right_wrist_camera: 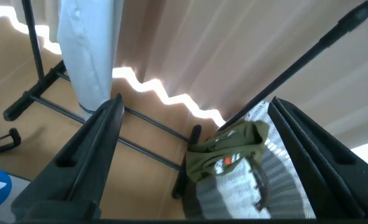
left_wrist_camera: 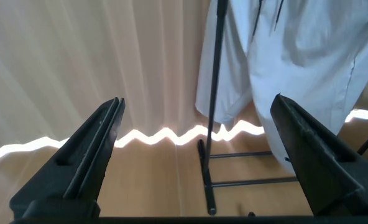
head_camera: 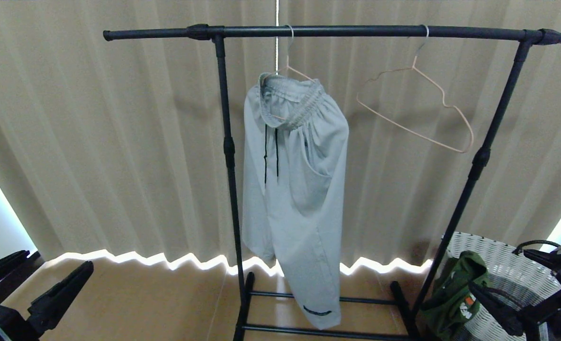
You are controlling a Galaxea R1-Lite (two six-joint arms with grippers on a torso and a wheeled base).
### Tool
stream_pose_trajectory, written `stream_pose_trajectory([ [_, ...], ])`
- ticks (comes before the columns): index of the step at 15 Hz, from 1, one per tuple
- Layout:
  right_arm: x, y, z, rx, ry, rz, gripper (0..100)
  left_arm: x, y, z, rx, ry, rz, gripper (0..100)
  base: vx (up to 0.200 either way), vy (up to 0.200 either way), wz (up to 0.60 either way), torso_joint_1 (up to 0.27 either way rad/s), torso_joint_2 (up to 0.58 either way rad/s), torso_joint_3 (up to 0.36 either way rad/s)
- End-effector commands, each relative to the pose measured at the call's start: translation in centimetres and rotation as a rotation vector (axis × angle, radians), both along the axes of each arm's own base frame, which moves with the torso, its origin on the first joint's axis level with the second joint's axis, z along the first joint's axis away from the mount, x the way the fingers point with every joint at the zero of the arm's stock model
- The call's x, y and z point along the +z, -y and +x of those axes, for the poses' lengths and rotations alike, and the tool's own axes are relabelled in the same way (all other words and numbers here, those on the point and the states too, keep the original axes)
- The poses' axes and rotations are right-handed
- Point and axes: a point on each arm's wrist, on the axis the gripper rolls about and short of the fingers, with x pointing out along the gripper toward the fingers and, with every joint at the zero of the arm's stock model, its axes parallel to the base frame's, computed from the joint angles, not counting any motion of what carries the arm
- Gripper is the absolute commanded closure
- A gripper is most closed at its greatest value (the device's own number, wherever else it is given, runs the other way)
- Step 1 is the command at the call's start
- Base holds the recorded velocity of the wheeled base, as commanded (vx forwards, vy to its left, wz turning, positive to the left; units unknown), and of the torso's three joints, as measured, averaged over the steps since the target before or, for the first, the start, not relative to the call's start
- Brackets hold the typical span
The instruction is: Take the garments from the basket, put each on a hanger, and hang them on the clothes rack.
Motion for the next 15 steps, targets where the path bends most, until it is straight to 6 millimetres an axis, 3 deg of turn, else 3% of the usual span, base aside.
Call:
stream_pose_trajectory([
  [1, -0.10, -0.01, 0.03, 0.000, -0.006, -0.003, 0, -0.02, 0.00, 0.02, 0.000, -0.001, 0.000, 0, 0.000, -0.200, 0.00, 0.002, 0.01, 0.007],
  [12, -0.26, 0.04, -0.09, 0.000, -0.012, -0.005, 0, -0.09, 0.00, -0.03, -0.001, -0.002, 0.004, 0, 0.000, -0.200, 0.00, 0.003, 0.00, 0.002],
  [15, -0.34, 0.06, -0.15, -0.001, -0.014, -0.008, 0, 0.16, -0.01, -0.55, -0.002, 0.030, 0.002, 0, 0.000, 0.000, 0.00, 0.000, 0.00, 0.000],
])
